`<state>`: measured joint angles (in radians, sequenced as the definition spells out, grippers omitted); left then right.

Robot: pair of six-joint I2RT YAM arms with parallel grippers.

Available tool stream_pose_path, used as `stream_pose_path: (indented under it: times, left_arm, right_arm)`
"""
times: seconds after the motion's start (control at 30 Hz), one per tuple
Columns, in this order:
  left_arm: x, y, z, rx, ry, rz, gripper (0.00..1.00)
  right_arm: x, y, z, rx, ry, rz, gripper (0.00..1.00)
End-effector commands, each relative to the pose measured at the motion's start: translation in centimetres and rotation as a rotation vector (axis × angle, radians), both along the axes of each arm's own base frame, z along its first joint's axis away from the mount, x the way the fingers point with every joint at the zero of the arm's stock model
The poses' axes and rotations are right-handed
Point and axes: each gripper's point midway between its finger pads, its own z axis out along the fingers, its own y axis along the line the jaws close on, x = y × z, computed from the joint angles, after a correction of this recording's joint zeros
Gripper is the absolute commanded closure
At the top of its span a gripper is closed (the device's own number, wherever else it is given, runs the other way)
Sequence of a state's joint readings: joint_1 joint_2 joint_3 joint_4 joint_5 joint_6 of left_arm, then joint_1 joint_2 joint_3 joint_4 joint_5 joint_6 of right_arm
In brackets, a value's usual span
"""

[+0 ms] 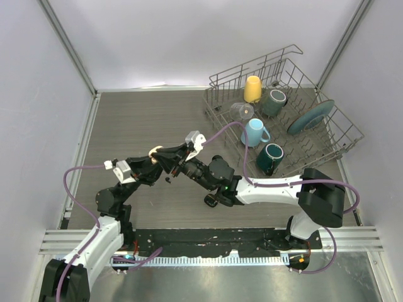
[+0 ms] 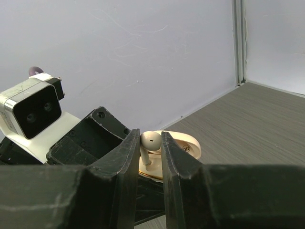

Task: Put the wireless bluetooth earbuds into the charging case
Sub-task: Place the earbud in the charging case.

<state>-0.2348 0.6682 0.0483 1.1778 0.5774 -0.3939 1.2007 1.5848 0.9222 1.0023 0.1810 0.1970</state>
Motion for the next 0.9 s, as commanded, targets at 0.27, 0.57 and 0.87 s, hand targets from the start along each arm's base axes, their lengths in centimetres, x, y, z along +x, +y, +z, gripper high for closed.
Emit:
stream_pose_path:
  times: [0.27,0.57,0.87]
  left_arm:
    - [-0.8,0.4,4.1,-0.069,-0.12,0.006,1.0]
    - [-0.9,1.0,5.1,-0.117,-0.138,0.026,1.0]
    - [-1.0,1.1,5.5,-0.126,-0.146,0.028,1.0]
  right_arm:
    - [-0.2,0.5,0.8,0.022,-0.03,-0.008,0.99]
    - [-0.2,0.3,-0.4,-0.018,-0.05,-0.026,0.99]
    - [0.0,0.2,-0.9,-0.037,-0.059,-0.043,0.99]
